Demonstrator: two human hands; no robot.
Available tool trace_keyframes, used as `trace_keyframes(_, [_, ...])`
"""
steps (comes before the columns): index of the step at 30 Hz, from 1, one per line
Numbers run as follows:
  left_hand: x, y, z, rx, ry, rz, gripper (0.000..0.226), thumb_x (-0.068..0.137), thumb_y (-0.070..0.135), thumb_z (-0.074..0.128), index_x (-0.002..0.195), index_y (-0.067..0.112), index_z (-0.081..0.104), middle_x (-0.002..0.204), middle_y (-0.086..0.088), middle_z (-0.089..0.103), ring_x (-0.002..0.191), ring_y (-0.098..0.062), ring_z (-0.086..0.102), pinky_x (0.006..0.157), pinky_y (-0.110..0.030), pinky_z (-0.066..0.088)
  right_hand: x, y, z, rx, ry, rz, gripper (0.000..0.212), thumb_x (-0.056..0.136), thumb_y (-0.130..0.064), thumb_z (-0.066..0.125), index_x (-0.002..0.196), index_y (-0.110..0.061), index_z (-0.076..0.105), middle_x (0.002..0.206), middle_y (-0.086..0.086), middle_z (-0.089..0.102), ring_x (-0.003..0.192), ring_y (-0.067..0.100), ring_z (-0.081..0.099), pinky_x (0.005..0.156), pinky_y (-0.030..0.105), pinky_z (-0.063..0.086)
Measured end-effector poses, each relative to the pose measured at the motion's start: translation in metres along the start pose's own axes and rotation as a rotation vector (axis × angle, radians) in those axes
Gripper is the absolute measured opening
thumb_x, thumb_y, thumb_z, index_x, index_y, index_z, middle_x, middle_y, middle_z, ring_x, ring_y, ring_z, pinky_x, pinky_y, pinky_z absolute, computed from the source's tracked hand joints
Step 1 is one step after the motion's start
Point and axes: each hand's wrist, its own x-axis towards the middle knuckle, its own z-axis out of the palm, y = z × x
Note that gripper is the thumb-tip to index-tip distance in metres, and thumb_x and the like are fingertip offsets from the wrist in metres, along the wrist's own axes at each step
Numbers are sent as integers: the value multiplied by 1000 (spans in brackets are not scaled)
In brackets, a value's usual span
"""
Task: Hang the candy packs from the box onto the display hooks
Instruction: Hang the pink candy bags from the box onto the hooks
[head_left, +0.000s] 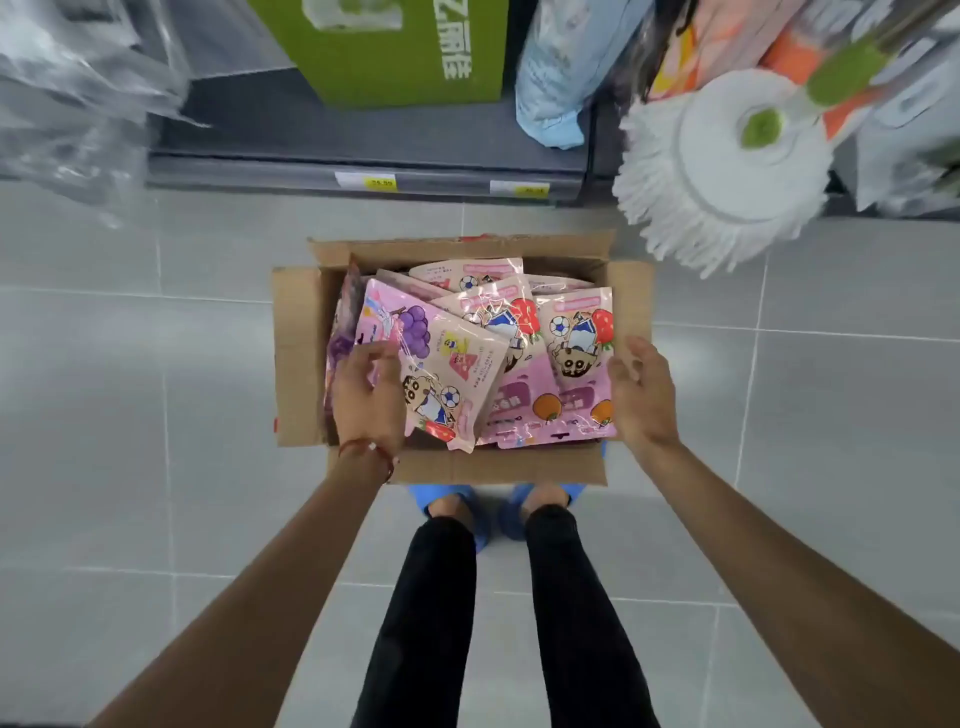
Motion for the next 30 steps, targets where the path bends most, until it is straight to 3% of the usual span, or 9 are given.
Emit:
trace_keyframes(5, [61, -37, 8, 156, 116, -53, 49, 88, 46, 46, 123, 15, 60, 124, -13, 59, 118, -37, 54, 101, -46, 43, 47, 43, 39, -153, 62, -32, 29, 102, -35, 43, 124, -25, 59, 130, 1, 57, 114, 14, 55, 98, 28, 53])
trace_keyframes(8, [83, -49, 8, 180, 218, 28, 53, 94, 27, 56, 143, 10, 48, 140, -18, 48, 130, -34, 43, 107, -40, 36, 62, 49, 58, -188, 131, -14, 42, 101, -42, 39, 133, -18, 53, 141, 11, 51, 129, 33, 45, 110, 45, 40])
trace_keyframes(12, [76, -49, 2, -36, 355, 162, 23, 96, 13, 51, 119, 7, 54, 117, -6, 55, 97, -14, 56, 74, -6, 42, 73, 53, 76, -158, 204, 44, 59, 103, -46, 33, 149, -11, 41, 153, 14, 42, 139, 37, 37, 115, 48, 33])
trace_keyframes(14, [67, -47, -6, -121, 424, 246, 16, 94, 14, 49, 109, 10, 54, 105, 1, 56, 82, -5, 55, 69, -14, 44, 72, 54, 79, -152, 235, 33, 67, 97, -54, 28, 147, -12, 43, 149, 15, 46, 136, 37, 43, 114, 53, 37])
trace_keyframes(17, [70, -59, -21, -150, 535, 262, 24, 93, 17, 47, 112, 7, 58, 107, -2, 57, 86, -11, 57, 72, -25, 48, 69, 52, 76, -158, 222, 32, 64, 97, -53, 29, 144, -13, 45, 147, 14, 48, 133, 37, 47, 113, 53, 39])
trace_keyframes(20, [86, -75, -33, -66, 420, 135, 35, 94, 27, 46, 121, 12, 62, 128, -7, 53, 109, -24, 59, 93, -39, 51, 70, 49, 72, -186, 172, 38, 55, 103, -48, 31, 144, -13, 42, 145, 14, 50, 130, 37, 50, 105, 42, 41])
trace_keyframes(24, [112, -92, -37, 54, 169, -155, 51, 101, 35, 45, 150, 22, 46, 158, -10, 36, 141, -33, 41, 120, -44, 31, 75, 55, 76, -182, 146, 58, 50, 107, -48, 28, 144, -16, 35, 139, 14, 55, 120, 37, 57, 92, 40, 43])
trace_keyframes(27, [122, -96, -28, 38, 17, -204, 61, 105, 41, 45, 160, 28, 25, 166, -4, 21, 148, -31, 34, 119, -43, 32, 76, 58, 84, -161, 179, 62, 48, 109, -45, 28, 145, -14, 33, 134, 15, 59, 108, 33, 59, 83, 34, 36])
trace_keyframes(30, [132, -102, -17, -34, -82, -231, 62, 104, 45, 45, 160, 31, 22, 164, -7, 27, 140, -30, 44, 105, -39, 41, 79, 61, 91, -156, 229, 96, 49, 108, -46, 28, 145, -15, 33, 135, 16, 60, 112, 38, 60, 84, 34, 36])
